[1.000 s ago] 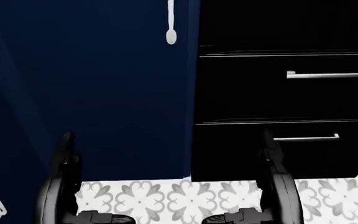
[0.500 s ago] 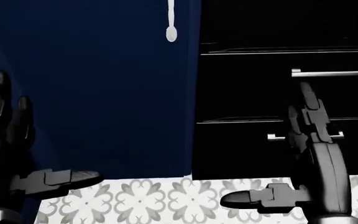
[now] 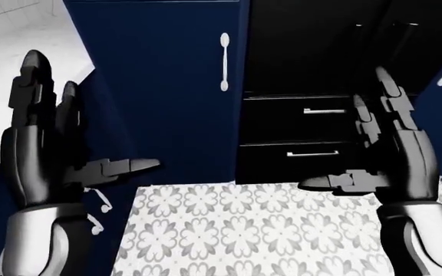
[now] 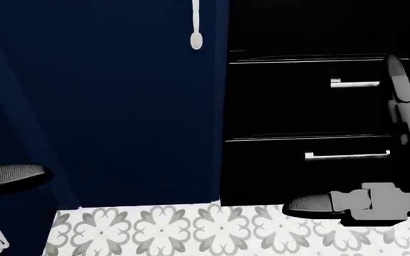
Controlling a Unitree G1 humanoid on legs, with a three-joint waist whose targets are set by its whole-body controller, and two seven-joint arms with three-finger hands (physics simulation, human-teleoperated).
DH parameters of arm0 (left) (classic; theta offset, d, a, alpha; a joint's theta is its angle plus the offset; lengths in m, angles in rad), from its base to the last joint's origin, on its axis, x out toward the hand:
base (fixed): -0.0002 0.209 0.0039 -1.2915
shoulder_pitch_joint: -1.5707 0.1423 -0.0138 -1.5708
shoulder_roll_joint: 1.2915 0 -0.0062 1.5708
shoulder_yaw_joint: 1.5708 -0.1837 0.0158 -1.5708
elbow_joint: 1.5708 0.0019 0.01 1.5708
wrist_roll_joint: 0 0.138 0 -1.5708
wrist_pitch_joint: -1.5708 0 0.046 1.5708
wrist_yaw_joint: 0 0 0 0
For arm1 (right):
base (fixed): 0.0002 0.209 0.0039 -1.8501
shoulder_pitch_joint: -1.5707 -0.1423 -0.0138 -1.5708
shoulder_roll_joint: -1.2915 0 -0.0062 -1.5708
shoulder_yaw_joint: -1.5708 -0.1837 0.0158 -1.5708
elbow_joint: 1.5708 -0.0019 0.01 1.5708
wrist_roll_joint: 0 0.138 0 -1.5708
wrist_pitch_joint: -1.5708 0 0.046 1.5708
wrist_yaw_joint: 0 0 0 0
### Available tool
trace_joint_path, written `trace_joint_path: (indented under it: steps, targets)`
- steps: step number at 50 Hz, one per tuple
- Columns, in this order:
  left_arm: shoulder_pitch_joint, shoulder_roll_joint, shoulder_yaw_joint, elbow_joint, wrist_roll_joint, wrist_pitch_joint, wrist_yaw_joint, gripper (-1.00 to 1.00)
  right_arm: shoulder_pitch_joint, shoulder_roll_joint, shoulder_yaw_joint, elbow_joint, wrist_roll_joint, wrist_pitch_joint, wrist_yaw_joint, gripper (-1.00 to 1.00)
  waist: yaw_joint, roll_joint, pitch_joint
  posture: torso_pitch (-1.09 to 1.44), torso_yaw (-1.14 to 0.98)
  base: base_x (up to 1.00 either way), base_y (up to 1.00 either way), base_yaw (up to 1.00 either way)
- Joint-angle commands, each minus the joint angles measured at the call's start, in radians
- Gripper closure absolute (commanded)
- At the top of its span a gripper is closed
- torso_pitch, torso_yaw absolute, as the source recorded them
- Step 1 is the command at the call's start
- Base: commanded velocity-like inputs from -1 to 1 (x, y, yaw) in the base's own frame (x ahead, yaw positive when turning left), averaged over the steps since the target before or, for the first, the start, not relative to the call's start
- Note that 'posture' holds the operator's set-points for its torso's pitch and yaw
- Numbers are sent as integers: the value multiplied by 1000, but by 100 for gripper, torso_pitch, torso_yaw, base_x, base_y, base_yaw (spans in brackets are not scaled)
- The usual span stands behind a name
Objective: Navigate to the stove.
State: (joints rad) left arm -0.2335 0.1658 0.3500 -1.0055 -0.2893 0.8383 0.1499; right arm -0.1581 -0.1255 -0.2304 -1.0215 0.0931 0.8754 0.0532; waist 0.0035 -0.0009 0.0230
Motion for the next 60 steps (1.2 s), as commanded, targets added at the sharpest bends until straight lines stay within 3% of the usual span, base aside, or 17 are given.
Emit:
trace_joint_path:
  steps: [1,6,9,20,21,23,30,35,37,39,40,42,45,48,50,52,60]
  targets:
    - [-26,18,15,-19,-48,17,20,-100,-34,-44,-25,-25,72,-7,-60,-100,0,-1,-7,0,0,0,0,0]
    - [-24,46,17,-16,-81,18,38,-100,-14,-210,-47,-26,356,-55,-266,-100,4,-1,-6,0,0,0,0,0]
    - [-17,47,11,-9,-76,4,39,-100,16,-267,-5,-26,409,-109,-330,-100,6,-4,-4,0,0,0,0,0]
    - [-12,46,-9,-10,-39,-11,24,-100,31,-238,-14,-26,394,-117,-301,-100,3,-13,-1,0,0,0,0,0]
    - [-11,43,-10,-9,-36,-13,21,-100,30,-236,-16,-26,395,-116,-301,-100,-1,-8,-20,0,0,0,0,-9]
    - [-14,41,-8,-14,-35,-5,20,-100,28,-243,-14,-26,406,-116,-311,-100,-1,-5,-7,0,0,0,0,-9]
    - [-18,30,-2,-14,-50,8,18,-100,31,-215,-23,-26,399,-117,-300,-100,-8,-23,-1,0,0,0,0,-9]
    - [-4,31,-8,2,-41,-17,17,-100,35,-212,-21,-26,396,-117,-300,-100,-6,1,-2,0,0,0,0,-10]
    - [-2,31,-8,2,-40,-17,17,-100,38,-209,-21,-26,390,-118,-295,-100,-3,29,3,0,0,0,0,-10]
    - [-5,31,-1,-7,-49,-4,20,-100,40,-213,-23,-26,394,-121,-299,-100,-3,72,2,0,0,0,0,-10]
    - [-4,31,-2,-6,-48,-6,21,-100,42,-209,-24,-26,392,-123,-297,-100,5,33,3,0,0,0,0,-9]
    - [5,27,-17,0,-42,-20,19,-100,41,-200,-20,-26,378,-119,-287,-100,0,54,4,0,0,0,0,-10]
    - [3,25,-18,7,-39,-26,16,-100,31,-184,-19,-26,366,-103,-278,-100,-1,39,-6,0,0,0,0,-11]
    - [1,25,-20,4,-36,-20,14,-100,27,-181,-28,-26,373,-97,-273,-100,0,14,1,0,0,0,0,-14]
    - [-4,25,-20,2,-33,-14,16,-100,23,-179,-27,-26,371,-94,-271,-100,3,-13,0,0,0,0,0,-17]
    - [-7,26,-23,7,-31,-14,16,-100,19,-177,-22,-26,359,-84,-264,-100,4,-66,-12,0,0,0,0,-17]
    - [-11,24,-30,31,-19,-28,25,-100,10,-150,-25,-26,328,-63,-232,-100,-2,-15,9,0,0,0,0,-16]
